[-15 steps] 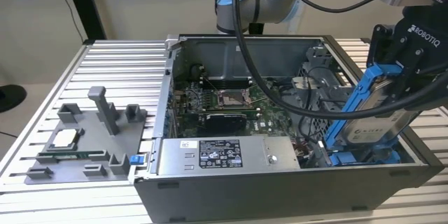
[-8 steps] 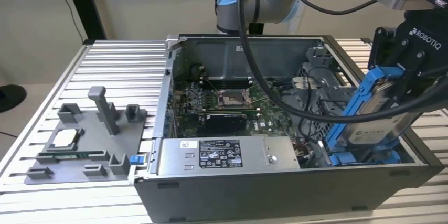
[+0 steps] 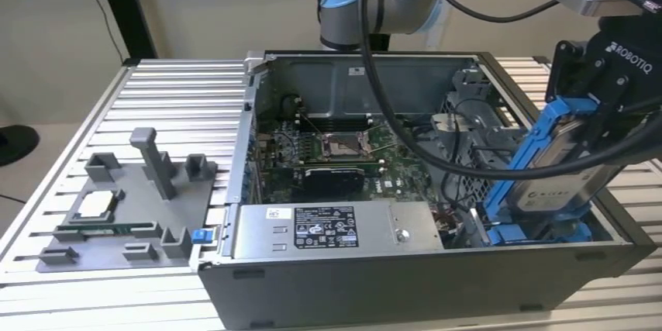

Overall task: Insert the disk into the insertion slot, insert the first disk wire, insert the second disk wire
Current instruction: 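Insert the disk into the insertion slot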

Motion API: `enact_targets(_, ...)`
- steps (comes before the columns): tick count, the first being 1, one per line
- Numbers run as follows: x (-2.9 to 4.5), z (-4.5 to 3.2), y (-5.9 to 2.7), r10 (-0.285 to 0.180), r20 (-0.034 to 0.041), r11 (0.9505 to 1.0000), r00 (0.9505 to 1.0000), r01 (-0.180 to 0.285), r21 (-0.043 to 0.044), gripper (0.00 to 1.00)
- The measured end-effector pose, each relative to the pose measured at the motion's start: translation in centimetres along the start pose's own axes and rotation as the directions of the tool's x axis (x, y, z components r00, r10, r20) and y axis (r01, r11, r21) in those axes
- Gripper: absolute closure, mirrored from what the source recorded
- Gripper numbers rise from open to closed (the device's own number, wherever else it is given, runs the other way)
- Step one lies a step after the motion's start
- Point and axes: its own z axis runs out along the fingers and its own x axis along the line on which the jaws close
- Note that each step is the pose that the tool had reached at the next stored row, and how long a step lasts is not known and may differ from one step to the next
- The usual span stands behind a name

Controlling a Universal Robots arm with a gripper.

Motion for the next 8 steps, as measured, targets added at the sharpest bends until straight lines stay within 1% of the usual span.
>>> enact_targets(2,-0.13,0.05,0.07,0.000,0.0000,1.0000,1.0000,0.000,0.0000,1.00)
enact_targets(7,-0.75,0.42,0.08,0.001,-0.0011,1.0000,1.0000,-0.001,0.0000,1.00)
enact_targets(8,-0.76,0.49,0.09,0.001,-0.0010,1.0000,1.0000,-0.001,-0.0001,1.00)
